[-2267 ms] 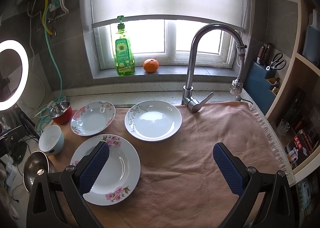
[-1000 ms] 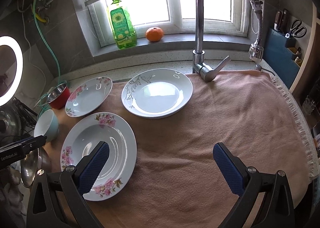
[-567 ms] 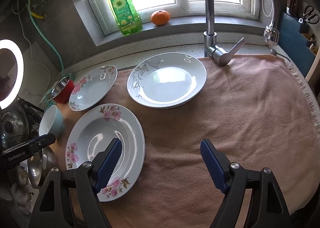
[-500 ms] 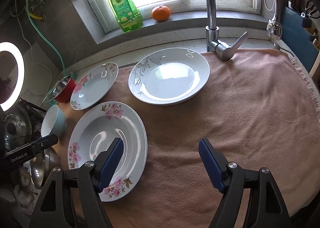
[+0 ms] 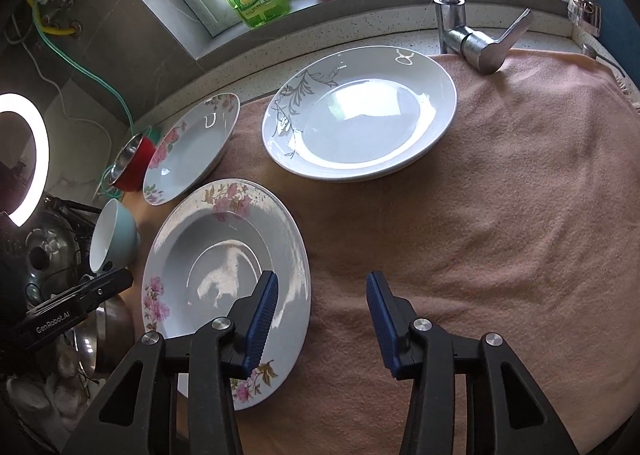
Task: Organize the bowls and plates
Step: 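Close both grippers on the rim of the pink-flower deep plate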
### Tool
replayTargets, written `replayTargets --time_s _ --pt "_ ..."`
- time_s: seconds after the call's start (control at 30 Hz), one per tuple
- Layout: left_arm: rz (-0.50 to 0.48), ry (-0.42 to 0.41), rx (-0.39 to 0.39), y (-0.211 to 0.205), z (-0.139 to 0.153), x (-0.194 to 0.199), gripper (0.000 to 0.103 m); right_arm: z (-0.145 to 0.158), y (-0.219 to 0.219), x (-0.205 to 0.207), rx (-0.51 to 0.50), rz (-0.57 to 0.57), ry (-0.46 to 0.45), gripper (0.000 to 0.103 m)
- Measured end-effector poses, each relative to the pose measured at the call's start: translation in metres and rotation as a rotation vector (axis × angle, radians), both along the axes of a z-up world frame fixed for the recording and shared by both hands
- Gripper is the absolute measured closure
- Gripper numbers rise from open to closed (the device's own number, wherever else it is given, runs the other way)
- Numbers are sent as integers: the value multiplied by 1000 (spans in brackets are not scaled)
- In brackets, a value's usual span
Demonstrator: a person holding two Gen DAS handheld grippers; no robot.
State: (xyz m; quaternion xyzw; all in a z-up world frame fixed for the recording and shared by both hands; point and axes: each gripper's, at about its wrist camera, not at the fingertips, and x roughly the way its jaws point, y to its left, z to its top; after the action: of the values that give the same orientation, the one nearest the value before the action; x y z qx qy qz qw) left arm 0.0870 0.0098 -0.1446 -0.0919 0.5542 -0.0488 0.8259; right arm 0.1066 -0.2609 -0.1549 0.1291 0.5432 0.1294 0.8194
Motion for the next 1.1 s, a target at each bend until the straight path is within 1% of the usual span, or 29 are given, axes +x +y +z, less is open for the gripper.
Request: replayTargets --time_s 0.13,0.3,0.37,0.43,0.73,1.1 --pt "2 20 1 1 -5 2 71 -7 4 5 19 13 25 66" --pt "4 33 -3 2 -8 4 71 -14 6 9 24 16 46 67" --pt "5 39 -4 3 -10 4 71 -16 6 11 31 19 55 69" --pt "6 46 -2 3 -12 5 71 -18 7 12 37 22 64 73" --pt "4 66 -4 6 -18 8 71 -23 14 15 44 39 84 78" --pt "-16 76 12 2 -21 14 71 -28 16 16 51 46 101 81"
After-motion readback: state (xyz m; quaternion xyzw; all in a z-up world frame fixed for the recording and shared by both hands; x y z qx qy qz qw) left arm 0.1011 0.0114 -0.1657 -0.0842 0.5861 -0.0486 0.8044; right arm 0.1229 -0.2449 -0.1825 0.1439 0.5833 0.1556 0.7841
